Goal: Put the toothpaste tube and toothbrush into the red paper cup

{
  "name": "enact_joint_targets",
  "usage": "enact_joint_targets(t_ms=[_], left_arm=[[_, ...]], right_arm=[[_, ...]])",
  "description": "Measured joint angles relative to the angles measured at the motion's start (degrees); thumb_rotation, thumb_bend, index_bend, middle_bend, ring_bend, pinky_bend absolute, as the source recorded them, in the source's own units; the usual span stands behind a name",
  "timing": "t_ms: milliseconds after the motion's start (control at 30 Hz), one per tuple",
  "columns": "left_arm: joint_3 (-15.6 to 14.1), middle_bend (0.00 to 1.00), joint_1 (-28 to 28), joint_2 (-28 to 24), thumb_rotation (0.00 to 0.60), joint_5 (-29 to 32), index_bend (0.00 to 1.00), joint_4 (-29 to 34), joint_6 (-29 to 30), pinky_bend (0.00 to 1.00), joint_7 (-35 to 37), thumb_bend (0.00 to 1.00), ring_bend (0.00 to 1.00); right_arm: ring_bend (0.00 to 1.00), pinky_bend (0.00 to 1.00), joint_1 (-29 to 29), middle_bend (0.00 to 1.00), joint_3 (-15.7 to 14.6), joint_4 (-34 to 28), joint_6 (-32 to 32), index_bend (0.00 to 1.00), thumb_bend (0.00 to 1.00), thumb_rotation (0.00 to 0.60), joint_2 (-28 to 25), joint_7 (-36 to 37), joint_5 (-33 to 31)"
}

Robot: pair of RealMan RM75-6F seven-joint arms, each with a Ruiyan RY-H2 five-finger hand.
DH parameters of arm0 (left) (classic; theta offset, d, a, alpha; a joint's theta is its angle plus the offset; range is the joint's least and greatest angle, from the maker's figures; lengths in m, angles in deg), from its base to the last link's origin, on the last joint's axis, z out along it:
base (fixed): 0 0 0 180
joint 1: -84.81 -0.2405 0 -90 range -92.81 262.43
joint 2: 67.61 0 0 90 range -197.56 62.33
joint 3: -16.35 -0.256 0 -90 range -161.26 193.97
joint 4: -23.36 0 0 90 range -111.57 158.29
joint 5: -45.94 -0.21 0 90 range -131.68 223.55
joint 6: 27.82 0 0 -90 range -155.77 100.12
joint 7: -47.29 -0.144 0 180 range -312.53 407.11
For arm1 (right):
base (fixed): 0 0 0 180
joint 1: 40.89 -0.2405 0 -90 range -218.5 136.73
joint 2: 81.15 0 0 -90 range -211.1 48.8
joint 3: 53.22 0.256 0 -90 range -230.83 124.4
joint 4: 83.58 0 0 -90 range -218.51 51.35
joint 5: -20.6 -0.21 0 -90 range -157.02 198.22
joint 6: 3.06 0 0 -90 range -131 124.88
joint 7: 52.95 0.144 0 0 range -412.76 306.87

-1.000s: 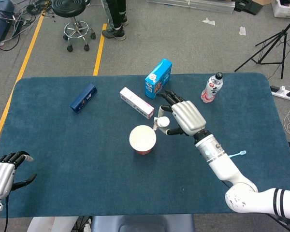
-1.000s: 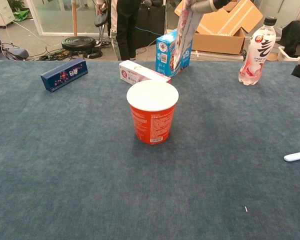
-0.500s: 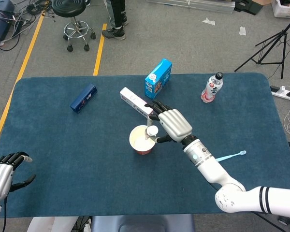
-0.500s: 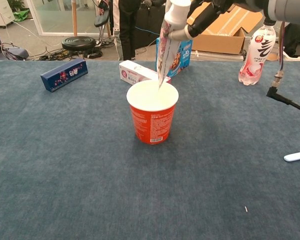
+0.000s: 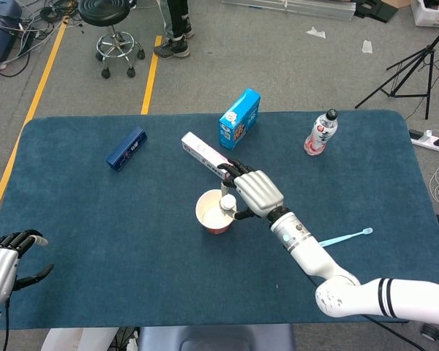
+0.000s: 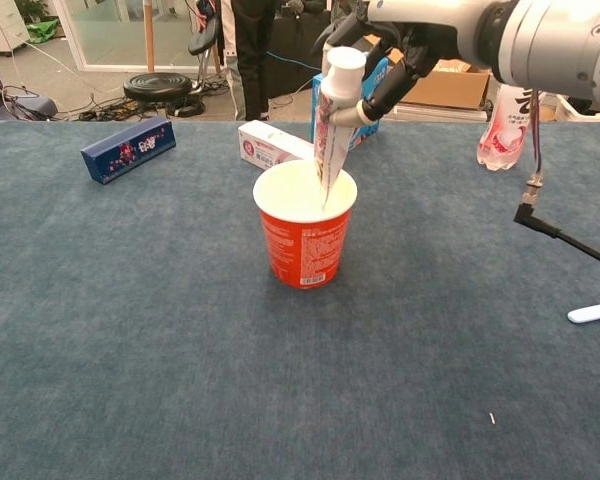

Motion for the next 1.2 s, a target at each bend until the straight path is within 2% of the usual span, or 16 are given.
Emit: enact_joint_targets(t_ms=[833,1200], left_arm=[[0.01,0.37,-0.64,-0.76,0.6,-0.8,0.44,0.45,1.46,0.42,0.71,0.15,0.37],[0.22,0.37,-0.93,-1.29,0.6,-0.97,0.44,0.49,2.25,0.42,2.02,0.15,0.37]], right_arm=[[0.0,0.23,-8.83,0.16,-2.87,5.99,-2.22,0.69,0.22,0.6,8.35,-15.96,-17.28],[0.0,0.23,-11.29,0.16,-3.0,10.8,-2.05,0.69,0.22,0.6,12.71,-17.76,-19.96]])
